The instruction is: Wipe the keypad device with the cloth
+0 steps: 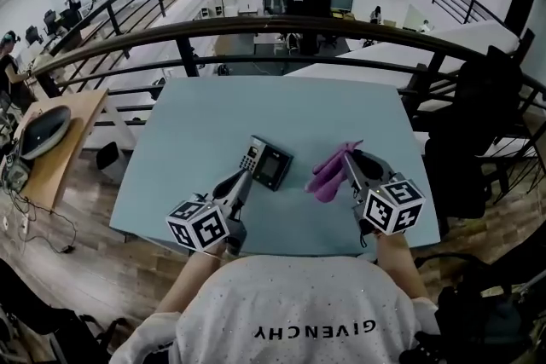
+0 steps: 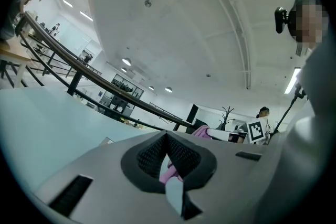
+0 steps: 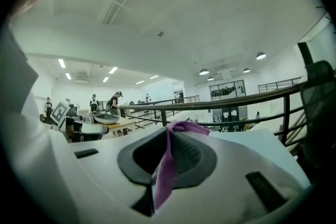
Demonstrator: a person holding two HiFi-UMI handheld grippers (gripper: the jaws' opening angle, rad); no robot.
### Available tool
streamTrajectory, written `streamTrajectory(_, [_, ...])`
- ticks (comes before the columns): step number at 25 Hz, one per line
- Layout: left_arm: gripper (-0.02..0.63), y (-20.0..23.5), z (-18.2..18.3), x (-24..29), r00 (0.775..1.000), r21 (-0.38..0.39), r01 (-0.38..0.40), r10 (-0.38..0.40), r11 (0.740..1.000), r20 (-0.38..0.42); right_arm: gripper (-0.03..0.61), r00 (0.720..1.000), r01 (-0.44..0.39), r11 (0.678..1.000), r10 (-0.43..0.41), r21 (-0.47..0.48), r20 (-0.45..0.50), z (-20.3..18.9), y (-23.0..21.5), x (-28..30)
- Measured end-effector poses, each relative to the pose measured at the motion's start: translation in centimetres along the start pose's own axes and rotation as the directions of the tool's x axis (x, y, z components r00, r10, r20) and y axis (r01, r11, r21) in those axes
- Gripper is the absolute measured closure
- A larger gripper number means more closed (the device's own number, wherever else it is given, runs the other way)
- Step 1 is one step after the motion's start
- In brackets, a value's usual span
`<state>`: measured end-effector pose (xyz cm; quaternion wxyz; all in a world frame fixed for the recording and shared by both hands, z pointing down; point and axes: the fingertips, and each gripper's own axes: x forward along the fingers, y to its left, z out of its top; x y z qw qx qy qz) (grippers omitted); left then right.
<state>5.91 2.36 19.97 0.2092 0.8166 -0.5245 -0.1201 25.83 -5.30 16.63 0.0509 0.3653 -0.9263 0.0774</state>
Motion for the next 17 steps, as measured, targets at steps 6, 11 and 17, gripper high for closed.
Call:
streamTrajectory(6, [0.614,-0.2,-0.6,1.2,1.0,0.011,-0.029,0.029,1.0,0.003,0.552,0.999,-0.018,1.0,0.018,0.011,-0.038,-2.1,-1.7,0.3])
streamTrajectory(11, [0.614,-1.2,1.3,-3.9,0.997,-0.004,-0.067,0.067,0.998,0.043,0.552,0.998,-0.021,1.0,0.022,0.014,-0.06,-1.6,2.1,-2.0])
streamTrajectory(17, [0.614,-3.4,-6.2,-5.2,0.996,-0.004,-0.073,0.073,0.997,0.045,0.552,0.998,-0.011,1.0,0.01,-0.01,-0.059,-7.3,0.9,-6.4])
